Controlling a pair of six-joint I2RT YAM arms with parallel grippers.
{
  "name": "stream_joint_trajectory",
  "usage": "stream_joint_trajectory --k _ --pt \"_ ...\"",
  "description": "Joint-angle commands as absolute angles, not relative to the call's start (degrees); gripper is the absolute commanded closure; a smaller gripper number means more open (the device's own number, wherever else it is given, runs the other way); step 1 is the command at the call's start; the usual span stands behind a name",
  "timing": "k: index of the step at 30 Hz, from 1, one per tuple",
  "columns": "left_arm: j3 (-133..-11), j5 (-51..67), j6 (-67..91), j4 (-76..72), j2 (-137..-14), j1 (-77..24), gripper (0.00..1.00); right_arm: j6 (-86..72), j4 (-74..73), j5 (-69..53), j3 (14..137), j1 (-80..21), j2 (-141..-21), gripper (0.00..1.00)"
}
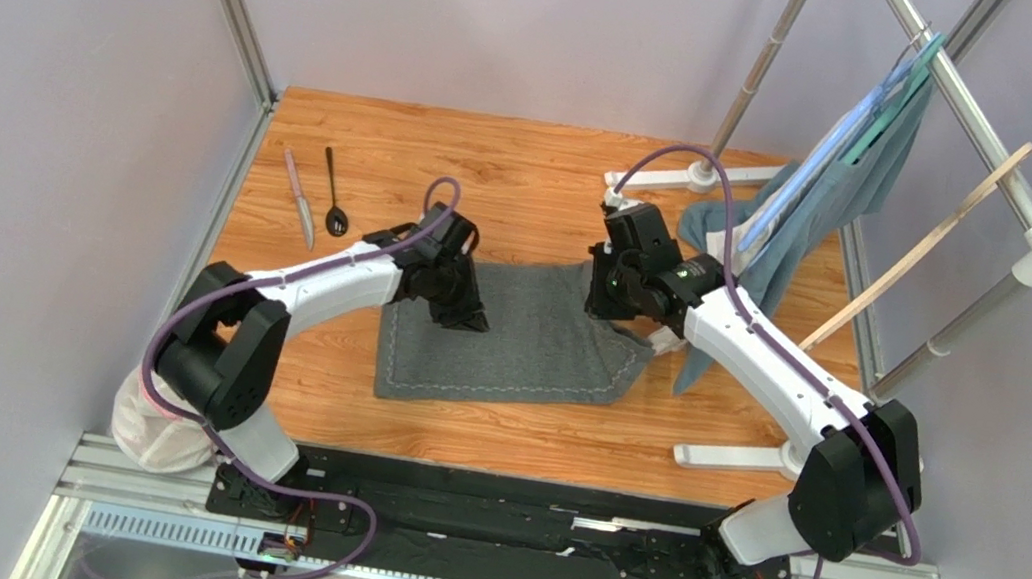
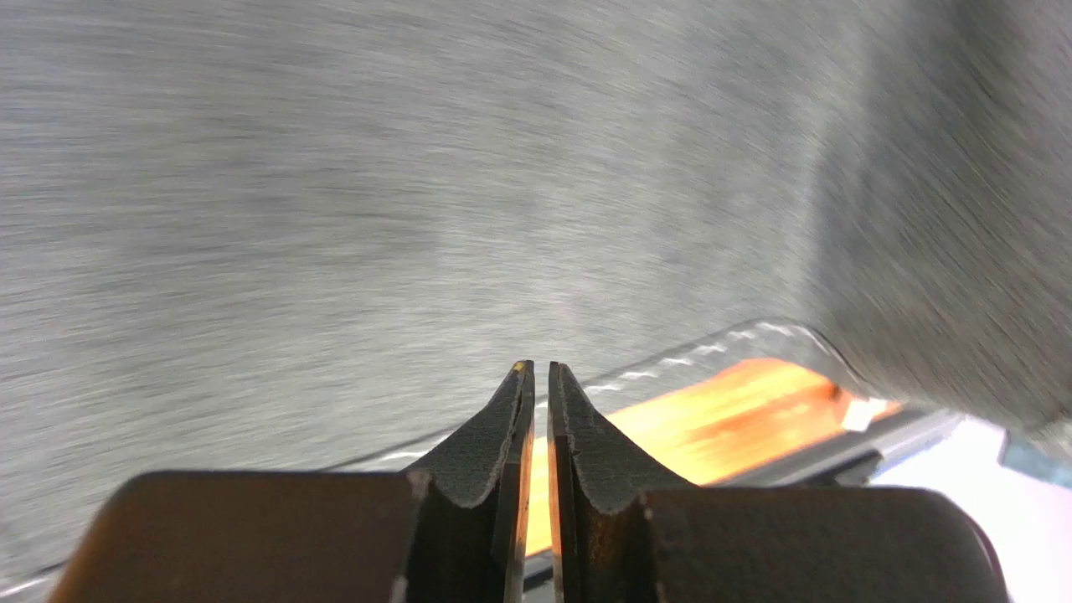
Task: Fold the napkin into a case and place the utensils inside
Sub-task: Fold the rectangle-folded napkin at the center of the board.
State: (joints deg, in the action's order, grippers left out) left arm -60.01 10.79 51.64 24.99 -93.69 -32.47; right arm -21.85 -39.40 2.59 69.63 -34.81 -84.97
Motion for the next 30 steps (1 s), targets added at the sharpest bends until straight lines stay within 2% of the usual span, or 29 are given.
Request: stream_joint_trajectory --k 1,10,16,23,30 --pt "-55.9 10.3 47.2 27.2 -92.1 -28.9 0.84 -23.2 -39.6 3.6 75.8 -38.9 -86.6 1.00" --pt "-58.9 8.7 46.2 26.5 -98.7 -28.7 0.85 -27.9 -40.9 3.8 86.7 -46.2 -97.5 1.00" --pt "-57.2 6.9 46.2 29.3 -91.4 -28.1 0.85 -29.4 -41.4 3.6 90.9 -48.1 -101.9 1.00" --pt "-51.7 7.0 43.6 32.6 -81.7 -20.5 0.84 -31.2 -41.7 3.6 92.1 -48.7 -103.1 1.00" --pt "-48.2 8.3 43.6 29.7 -84.7 -18.5 0.85 -38.2 -41.0 1.8 93.6 -49.8 -106.0 1.00"
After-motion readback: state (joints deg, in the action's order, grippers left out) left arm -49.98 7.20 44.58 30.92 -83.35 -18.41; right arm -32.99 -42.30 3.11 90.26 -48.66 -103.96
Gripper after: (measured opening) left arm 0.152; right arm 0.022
